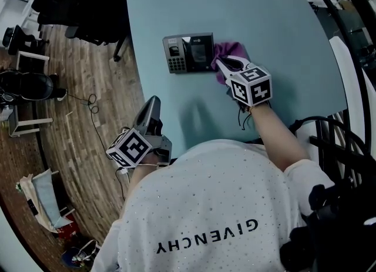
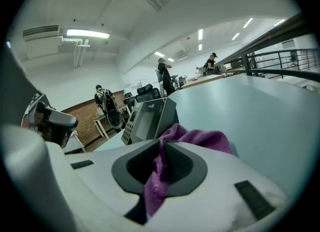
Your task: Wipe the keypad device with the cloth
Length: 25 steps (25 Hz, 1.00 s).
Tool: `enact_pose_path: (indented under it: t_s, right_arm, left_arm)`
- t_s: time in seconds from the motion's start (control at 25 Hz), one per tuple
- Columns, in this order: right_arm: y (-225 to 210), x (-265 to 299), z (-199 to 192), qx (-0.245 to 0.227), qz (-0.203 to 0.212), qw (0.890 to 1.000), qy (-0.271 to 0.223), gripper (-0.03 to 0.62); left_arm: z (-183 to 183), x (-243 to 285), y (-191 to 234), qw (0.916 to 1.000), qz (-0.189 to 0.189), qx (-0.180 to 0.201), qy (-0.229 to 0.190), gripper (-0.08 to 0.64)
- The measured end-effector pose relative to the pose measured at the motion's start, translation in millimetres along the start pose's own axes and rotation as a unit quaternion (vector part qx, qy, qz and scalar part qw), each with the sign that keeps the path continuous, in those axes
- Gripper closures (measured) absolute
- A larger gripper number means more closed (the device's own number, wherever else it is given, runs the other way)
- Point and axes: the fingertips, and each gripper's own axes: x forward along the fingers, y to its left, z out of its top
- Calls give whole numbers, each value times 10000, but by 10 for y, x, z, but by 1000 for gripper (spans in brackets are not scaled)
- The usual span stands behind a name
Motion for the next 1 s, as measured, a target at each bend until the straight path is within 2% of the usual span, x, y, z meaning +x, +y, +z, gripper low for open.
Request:
enact_pose_path:
  t_s: [0.16, 0.4, 0.48, 0.64, 0.84, 1.0]
  right_arm:
    - [46, -9, -112, -385, 76, 9980, 500, 565]
    - [60, 58, -290, -1264, -208, 9860, 1066, 565]
    - [70, 46, -354, -1390, -266, 9827, 1192, 565]
    - [70, -90, -311, -1197, -361, 9843, 1247, 565]
    - [-33, -201, -165, -397, -282, 9931, 1063, 565]
    - [-309, -232, 184, -424, -832, 9937, 619, 565]
  left_arm:
    - [-63, -27, -24, 10000, 36, -35, 22, 558]
    - [-145, -12, 106, 9998, 117, -117, 139, 558]
    - [-161, 28, 82, 9997, 31, -126, 205, 558]
    - [-61, 134, -95, 9990, -298, -65, 339, 558]
    - [-9, 193, -49, 9969, -565, 50, 537, 558]
    - [2, 243, 208, 9945, -806, -59, 670, 558]
